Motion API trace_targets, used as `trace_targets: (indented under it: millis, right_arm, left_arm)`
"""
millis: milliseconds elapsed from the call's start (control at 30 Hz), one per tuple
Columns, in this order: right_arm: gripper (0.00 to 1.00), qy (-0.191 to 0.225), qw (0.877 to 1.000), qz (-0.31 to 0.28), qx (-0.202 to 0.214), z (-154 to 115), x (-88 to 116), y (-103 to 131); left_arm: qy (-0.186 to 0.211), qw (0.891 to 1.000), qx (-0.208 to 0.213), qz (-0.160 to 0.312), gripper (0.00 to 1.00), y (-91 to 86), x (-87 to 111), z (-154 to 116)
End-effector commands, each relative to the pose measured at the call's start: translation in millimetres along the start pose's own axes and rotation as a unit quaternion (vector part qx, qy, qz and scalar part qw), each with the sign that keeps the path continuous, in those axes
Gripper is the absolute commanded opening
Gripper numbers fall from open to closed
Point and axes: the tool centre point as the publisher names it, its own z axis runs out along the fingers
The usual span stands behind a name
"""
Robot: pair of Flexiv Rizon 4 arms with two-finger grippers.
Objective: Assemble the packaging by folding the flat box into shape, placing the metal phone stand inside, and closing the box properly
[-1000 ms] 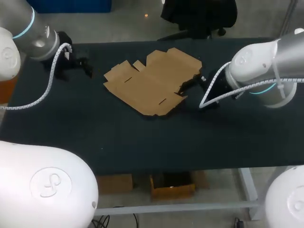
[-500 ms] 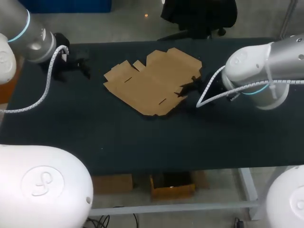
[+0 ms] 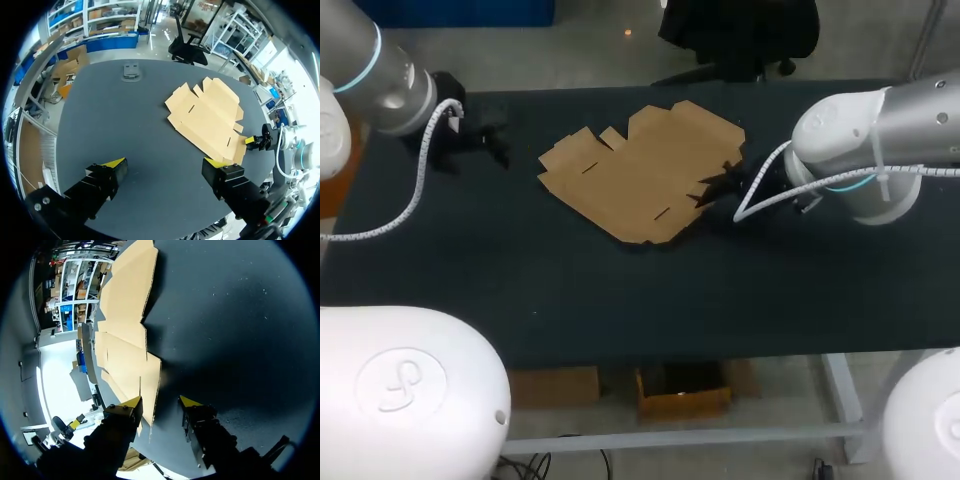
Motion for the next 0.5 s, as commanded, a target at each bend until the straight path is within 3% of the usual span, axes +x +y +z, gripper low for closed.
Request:
trace_targets:
  millis: [33,200,267,500]
  right_arm:
    - [0.36,0.003,1.0,0.001,0.014,4.3,-1.2,9.0]
    - [0.15,0.0,1.0,0.002,0.018,6.6,-1.0,13.3]
    - [0.0,-0.001,1.0,0.003,0.018,7.5,-0.6,15.0]
    - [0.0,0.008,1.0,-0.002,0.027,2.8,0.6,15.0]
  left_arm:
    - [-0.003,1.0,-0.002,-0.002,1.0,-1.1,0.7,1.0]
    - [-0.003,1.0,-0.002,-0.004,1.0,0.0,-1.1,1.1]
    - [-0.003,1.0,-0.002,-0.005,1.0,0.3,-1.2,1.3]
    - [-0.005,1.0,-0.002,-0.007,1.0,0.9,-2.2,0.7]
